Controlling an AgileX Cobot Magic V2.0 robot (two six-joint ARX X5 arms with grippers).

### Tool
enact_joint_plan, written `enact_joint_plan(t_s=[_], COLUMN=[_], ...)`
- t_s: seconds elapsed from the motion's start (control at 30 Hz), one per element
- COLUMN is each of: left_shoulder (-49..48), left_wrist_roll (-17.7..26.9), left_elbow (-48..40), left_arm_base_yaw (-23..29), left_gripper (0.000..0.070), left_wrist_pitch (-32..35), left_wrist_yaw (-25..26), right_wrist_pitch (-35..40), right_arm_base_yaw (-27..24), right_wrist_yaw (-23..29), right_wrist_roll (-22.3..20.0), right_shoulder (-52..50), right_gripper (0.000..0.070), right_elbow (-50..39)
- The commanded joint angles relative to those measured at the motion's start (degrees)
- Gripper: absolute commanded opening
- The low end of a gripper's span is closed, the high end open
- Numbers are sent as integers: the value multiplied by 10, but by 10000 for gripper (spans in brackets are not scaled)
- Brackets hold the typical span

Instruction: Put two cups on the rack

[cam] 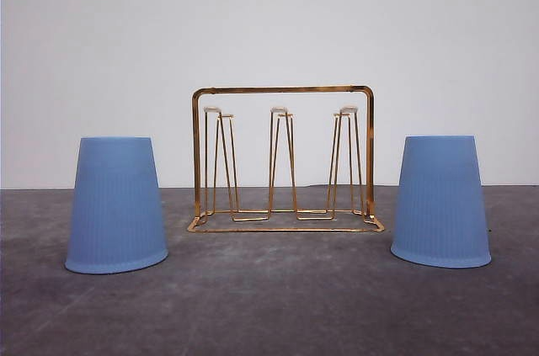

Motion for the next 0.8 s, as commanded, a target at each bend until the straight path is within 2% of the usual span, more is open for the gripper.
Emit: enact_joint_plan(t_s=[0.0, 0.53, 0.77], left_shoulder=[-1, -1, -1], left_wrist_roll=[0, 0, -1], left_elbow=[-8, -8, -8], left_arm_base_yaw=[0, 0, 0], left_gripper=[16, 16, 16], left_wrist_pitch=[-2, -2, -2], left_wrist_yaw=[1, 1, 1], right_wrist_pitch=[7, 8, 9], right_arm_base_yaw=[1, 1, 1], right_wrist_yaw=[0, 0, -2], right_wrist_roll=[-2, -1, 30], right_shoulder=[-1, -1, -1], right_gripper=[17, 17, 17], right_elbow=[-2, -2, -2])
